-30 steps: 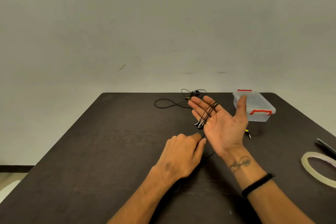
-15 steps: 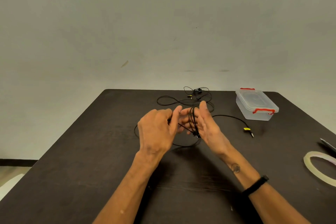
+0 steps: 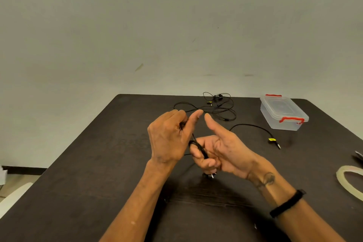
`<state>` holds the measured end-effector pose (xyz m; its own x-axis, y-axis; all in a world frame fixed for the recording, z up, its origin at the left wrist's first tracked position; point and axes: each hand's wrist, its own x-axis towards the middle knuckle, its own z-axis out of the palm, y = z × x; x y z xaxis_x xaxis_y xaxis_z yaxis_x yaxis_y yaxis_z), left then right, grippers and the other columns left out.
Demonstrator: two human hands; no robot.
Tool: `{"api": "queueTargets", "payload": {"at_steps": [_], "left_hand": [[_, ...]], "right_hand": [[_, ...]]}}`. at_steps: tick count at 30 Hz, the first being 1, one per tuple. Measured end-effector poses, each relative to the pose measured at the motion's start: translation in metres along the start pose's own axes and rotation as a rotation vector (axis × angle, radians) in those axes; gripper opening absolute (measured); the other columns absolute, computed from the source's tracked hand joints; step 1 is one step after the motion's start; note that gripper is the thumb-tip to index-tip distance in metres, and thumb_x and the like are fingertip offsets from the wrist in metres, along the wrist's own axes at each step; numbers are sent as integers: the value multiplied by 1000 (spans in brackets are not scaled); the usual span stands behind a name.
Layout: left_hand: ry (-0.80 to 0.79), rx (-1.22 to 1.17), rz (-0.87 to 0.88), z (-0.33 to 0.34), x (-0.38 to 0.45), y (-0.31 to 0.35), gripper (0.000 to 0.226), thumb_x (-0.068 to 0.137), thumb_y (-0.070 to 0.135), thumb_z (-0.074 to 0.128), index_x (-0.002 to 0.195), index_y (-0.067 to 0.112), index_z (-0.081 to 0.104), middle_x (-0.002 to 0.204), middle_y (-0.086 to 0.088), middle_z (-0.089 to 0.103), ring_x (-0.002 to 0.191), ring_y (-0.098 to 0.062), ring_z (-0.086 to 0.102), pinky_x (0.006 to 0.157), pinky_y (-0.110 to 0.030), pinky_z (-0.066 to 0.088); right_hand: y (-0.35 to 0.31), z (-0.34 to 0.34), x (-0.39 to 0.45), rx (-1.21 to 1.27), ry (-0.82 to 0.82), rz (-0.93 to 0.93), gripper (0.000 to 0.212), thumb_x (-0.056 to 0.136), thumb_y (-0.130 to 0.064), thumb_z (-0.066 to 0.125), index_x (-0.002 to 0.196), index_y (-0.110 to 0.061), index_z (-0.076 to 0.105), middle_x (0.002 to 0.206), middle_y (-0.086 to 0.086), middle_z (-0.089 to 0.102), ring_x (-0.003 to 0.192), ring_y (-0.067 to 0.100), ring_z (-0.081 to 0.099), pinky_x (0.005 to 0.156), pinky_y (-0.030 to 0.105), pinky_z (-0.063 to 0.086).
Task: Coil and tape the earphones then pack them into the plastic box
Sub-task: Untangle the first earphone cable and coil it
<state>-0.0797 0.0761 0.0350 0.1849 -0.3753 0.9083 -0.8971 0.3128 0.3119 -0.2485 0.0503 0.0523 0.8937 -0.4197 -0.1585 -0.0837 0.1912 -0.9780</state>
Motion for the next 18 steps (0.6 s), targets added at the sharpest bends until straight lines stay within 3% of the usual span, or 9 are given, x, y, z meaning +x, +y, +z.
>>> {"api": "queueTargets", "payload": {"at_steps": [5,8,10,12,15,18], "left_hand": [[-161,-113,-299,7,-6,6,66,104,56,54,55,15,37,46,2,36,43,-20,37,45,-38,36],[-359,-146,-416,13,-13,10,69,105,62,45,58,13,53,48,-5,52,46,-24,49,51,-41,44],[-467,-126,-464,14,-17,16,63,105,59,46,67,12,66,51,-4,57,52,-28,56,55,-40,45],[-551,-77,-486,16,-22,23,50,105,45,52,69,13,66,54,0,56,61,-33,59,58,-38,41],[-625,-39,-490,20,-27,31,43,99,28,55,57,18,48,57,-1,52,65,-37,58,60,-38,37],[-647,-38,-410,22,-32,39,56,103,37,51,52,18,38,52,-4,47,59,-38,57,58,-40,40]], "right_hand": [[-5,-4,-3,354,-116,-114,84,92,-89,17,87,-10,47,65,7,41,56,20,20,63,38,21],[-6,-7,-3,528,-85,-243,82,93,-88,23,90,-10,48,69,11,49,59,22,25,65,38,23],[-7,-11,-4,603,-23,-337,79,93,-87,29,92,-10,49,74,12,51,59,22,35,66,37,30],[-7,-14,-5,675,63,-417,79,92,-86,35,95,-9,52,80,14,54,64,23,45,70,38,37],[-5,-18,-4,757,265,-532,80,91,-85,40,97,-7,58,91,17,63,78,27,58,82,39,46],[-4,-21,-5,771,408,-608,79,90,-84,42,98,-8,62,98,20,68,87,30,66,90,42,51]]}}
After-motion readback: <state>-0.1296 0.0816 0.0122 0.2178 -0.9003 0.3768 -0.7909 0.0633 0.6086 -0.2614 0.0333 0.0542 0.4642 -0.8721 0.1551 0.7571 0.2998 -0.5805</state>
